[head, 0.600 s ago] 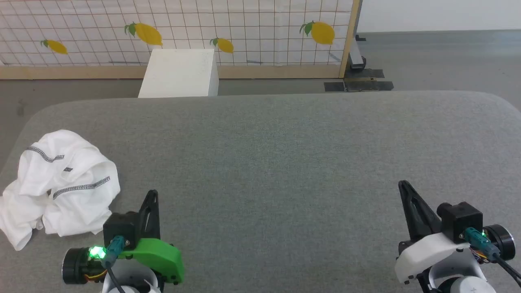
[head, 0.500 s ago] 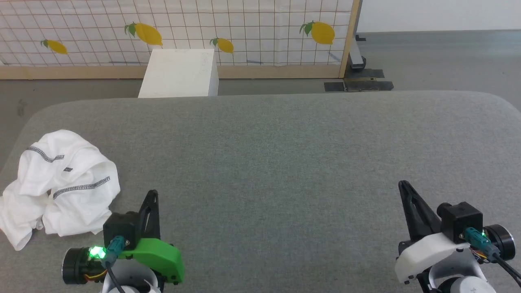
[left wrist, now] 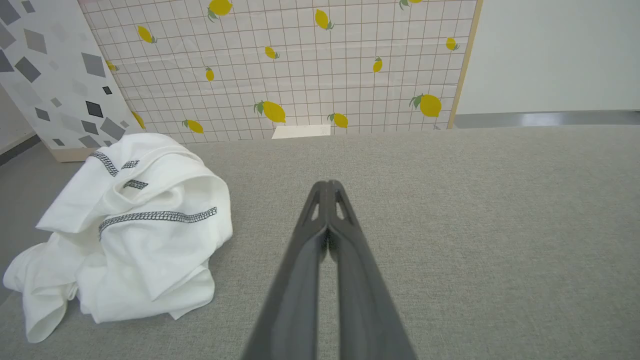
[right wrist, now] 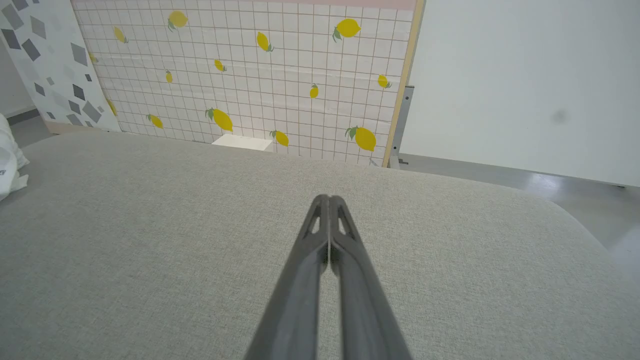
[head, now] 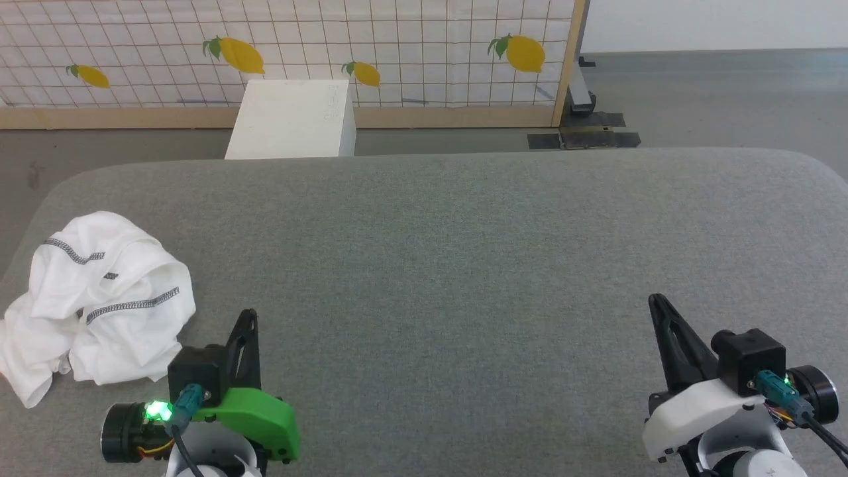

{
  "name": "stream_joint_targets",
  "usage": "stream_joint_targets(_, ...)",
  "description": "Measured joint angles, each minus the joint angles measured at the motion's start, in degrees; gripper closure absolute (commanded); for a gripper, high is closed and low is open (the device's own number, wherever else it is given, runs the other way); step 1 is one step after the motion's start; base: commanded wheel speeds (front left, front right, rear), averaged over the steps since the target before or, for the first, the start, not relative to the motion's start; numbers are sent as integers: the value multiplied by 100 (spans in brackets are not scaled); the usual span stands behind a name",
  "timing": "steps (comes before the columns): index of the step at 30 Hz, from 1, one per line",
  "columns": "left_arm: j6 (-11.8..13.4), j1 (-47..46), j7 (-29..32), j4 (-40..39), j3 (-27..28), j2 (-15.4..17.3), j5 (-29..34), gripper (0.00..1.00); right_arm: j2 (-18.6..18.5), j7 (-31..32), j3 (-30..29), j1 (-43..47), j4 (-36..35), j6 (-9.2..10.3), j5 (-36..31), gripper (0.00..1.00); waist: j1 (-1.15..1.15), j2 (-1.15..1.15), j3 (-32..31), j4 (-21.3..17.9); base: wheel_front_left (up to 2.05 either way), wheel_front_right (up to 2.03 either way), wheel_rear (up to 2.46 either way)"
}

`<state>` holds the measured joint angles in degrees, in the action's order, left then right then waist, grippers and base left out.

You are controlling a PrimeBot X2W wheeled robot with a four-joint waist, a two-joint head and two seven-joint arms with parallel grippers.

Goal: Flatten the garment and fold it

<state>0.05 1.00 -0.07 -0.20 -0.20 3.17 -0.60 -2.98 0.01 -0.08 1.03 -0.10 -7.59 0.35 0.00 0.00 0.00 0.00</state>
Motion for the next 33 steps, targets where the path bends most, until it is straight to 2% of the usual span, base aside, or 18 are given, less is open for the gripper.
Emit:
stream_joint_targets(4,0,0,0,0,0,0,0,100,0,0,-1,0,0,0,0,100,0,0,0,0,0,0,0)
stream_joint_targets(5,1,7,0,-1,-9,2,-3,0,-1,0,-4,4,0,0,2,0,0,0,0,0,0,0,0)
stream_joint_targets(33,-5,79,-260,-33,3,2,-158,0,-1,-256,-260,9,108,0,125,0,0,0,15,164,0,0,0)
